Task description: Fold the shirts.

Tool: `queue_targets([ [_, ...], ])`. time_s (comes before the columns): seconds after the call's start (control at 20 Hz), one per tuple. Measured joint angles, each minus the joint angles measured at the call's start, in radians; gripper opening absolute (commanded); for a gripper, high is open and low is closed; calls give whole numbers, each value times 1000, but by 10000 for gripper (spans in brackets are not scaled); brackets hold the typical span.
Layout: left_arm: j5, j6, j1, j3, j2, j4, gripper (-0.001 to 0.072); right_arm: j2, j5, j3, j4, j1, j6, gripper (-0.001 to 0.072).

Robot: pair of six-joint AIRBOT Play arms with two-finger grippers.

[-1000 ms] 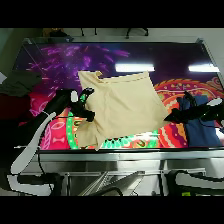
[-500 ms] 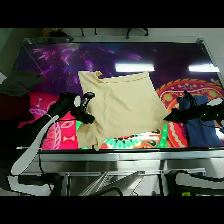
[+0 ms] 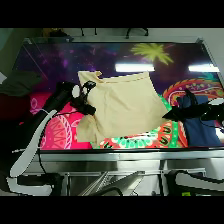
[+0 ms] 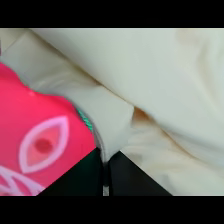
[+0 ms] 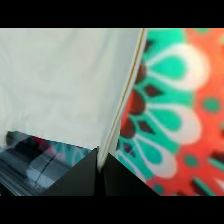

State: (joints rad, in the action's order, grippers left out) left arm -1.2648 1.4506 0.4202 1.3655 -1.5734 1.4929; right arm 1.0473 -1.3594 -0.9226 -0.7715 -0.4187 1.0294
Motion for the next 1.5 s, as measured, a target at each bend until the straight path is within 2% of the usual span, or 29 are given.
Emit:
queue_targets([
  [0.2,-130,-20,-12,92,18,-69,9,-49,-43,-16,138,-4,-34,17],
  [0.4,-208,-48,-129,247,127,-398,9,-128,-113,-184,444,-67,-89,17],
  [0.6,-235,-56,-407,490,307,-877,10,-172,-132,-545,782,-203,-112,17],
  [0.7,-240,-60,-587,600,399,-1061,10,-179,-116,-736,919,-255,-128,17],
  [0.8,-240,-61,-776,669,489,-1175,10,-183,-78,-908,990,-284,-146,17],
  [1.0,-229,-63,-1087,722,600,-1285,10,-194,-19,-1096,929,-306,-148,17],
  [1.15,-239,-60,-1156,714,586,-1310,10,-175,-11,-1088,836,-301,-125,17],
  [1.25,-243,-64,-1099,650,558,-1296,10,-146,-19,-1009,799,-238,-127,16],
  [1.35,-232,-86,-977,544,518,-1215,10,-108,-7,-893,716,-109,-158,16],
  [1.5,-155,-119,-755,353,426,-1002,10,-14,96,-709,504,97,-190,16],
])
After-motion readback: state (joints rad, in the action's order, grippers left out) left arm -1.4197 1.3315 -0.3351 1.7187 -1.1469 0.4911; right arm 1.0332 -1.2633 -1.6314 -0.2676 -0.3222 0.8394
